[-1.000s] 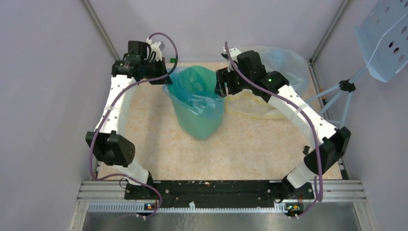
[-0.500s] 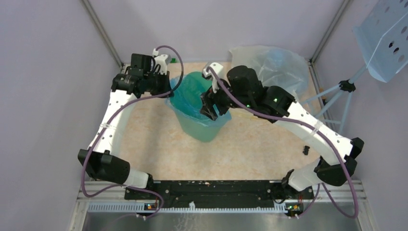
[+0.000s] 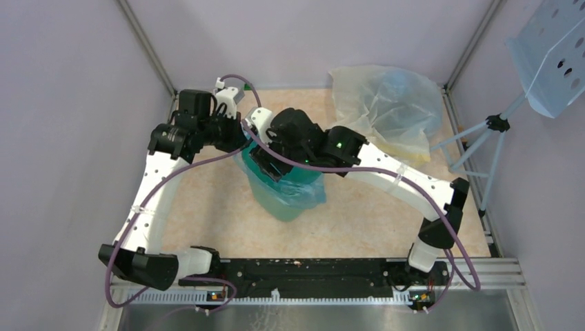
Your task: Put the trash bags into the trash bin
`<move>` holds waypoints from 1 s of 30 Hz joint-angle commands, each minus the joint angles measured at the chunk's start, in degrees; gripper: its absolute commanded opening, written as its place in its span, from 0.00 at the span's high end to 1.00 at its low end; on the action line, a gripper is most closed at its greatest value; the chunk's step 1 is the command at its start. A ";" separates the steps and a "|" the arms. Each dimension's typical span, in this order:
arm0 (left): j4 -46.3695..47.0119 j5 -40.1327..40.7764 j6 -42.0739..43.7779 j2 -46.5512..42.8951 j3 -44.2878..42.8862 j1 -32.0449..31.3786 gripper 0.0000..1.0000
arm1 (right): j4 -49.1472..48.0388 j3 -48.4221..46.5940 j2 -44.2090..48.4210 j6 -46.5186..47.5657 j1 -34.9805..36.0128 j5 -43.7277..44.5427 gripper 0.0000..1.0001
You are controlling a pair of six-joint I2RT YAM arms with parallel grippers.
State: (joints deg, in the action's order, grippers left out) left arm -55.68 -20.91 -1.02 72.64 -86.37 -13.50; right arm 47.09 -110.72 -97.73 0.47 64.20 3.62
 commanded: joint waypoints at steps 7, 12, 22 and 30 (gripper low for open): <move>4.58 -1.12 0.24 0.03 1.22 -0.13 1.00 | 0.68 -2.01 0.29 -2.94 0.95 9.85 0.98; 9.70 -1.11 2.37 -0.82 4.62 -0.28 1.00 | 2.36 -5.62 0.21 -5.37 -6.76 2.08 1.00; 14.77 -3.75 2.04 -1.21 8.16 -0.55 1.00 | -1.35 -6.27 -3.25 -10.20 -25.53 -14.55 1.00; 15.75 -4.50 2.26 -1.67 10.03 -0.65 1.00 | -0.33 -8.22 -10.17 -12.35 -33.74 -20.95 0.99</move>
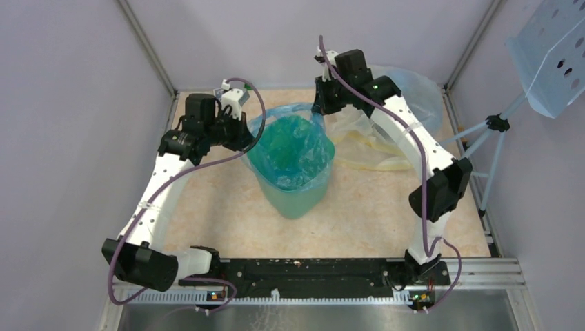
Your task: Put the trash bags into the trash bin
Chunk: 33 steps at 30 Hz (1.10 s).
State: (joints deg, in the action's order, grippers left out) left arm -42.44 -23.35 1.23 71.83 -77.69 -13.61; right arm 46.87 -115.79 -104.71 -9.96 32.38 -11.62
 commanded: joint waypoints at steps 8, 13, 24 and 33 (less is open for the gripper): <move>2.17 -0.63 -0.74 -0.85 2.94 -0.54 1.00 | 1.95 2.50 -5.78 -2.65 -3.94 -2.82 0.92; 0.32 1.29 -2.76 -0.08 2.81 -0.54 1.00 | 0.62 8.75 -1.60 -2.49 -4.85 0.55 0.87; 0.62 0.67 -7.57 -0.68 0.03 -0.50 0.60 | 3.46 4.61 9.43 -0.59 -4.92 10.21 0.44; 1.37 5.27 -12.92 -3.59 -4.48 0.00 0.36 | 7.50 6.51 17.06 -4.29 2.57 9.30 0.37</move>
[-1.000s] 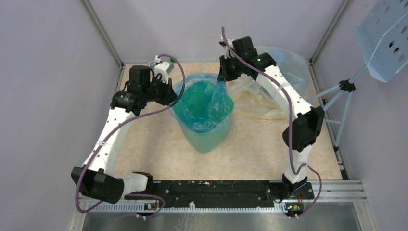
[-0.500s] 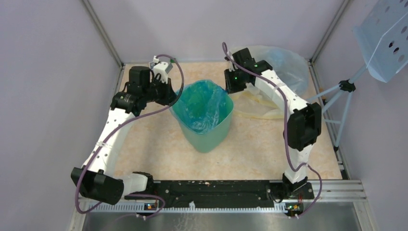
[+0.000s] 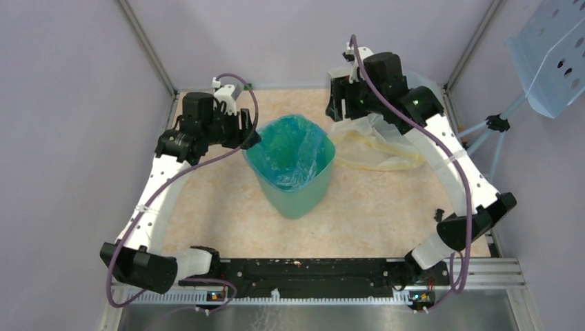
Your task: Put the trash bags into the trash bin
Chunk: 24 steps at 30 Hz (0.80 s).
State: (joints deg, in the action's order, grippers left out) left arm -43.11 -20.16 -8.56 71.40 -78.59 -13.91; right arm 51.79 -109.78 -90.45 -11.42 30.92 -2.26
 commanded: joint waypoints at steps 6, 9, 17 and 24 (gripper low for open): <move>2.78 4.38 -6.09 -4.84 -1.95 3.71 0.46 | 1.67 5.76 5.02 -10.31 8.90 -3.54 0.40; 5.40 2.39 -7.37 -7.08 2.59 6.83 0.49 | 0.08 9.12 6.52 -13.10 9.90 -3.69 0.41; 11.10 -7.53 -10.24 -7.66 9.47 11.98 0.52 | -1.77 13.07 7.11 -15.71 11.01 -6.15 0.60; 14.61 -12.65 -12.93 -7.94 13.86 13.52 0.53 | -1.39 13.57 9.17 -15.53 11.01 -5.38 0.97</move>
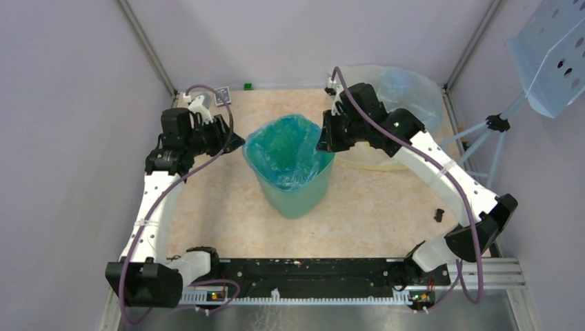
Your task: Put the trash bags into the trash bin
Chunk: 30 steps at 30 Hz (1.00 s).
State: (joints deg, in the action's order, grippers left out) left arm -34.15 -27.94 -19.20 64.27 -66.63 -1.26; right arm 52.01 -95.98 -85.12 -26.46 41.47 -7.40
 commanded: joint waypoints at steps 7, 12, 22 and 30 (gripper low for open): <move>10.21 -10.09 -5.76 -0.78 6.39 2.54 0.59 | -2.85 4.65 9.08 0.14 0.29 2.35 1.00; 12.41 -12.24 -6.85 -0.08 8.23 2.66 0.73 | -3.59 9.31 13.51 -0.02 -1.06 4.69 1.00; 13.84 -16.44 -5.93 1.12 11.25 2.65 0.84 | -5.43 19.30 17.99 -0.55 -2.01 3.46 1.00; 14.15 -16.86 -5.05 0.76 15.13 2.64 0.85 | -16.41 32.41 19.90 -3.57 -2.01 -3.24 1.00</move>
State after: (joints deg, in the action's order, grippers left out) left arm -22.63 -42.65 -25.21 65.39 -53.08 1.17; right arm 44.03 -68.73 -67.61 -27.75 39.94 -6.31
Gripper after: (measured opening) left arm 0.150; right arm 0.004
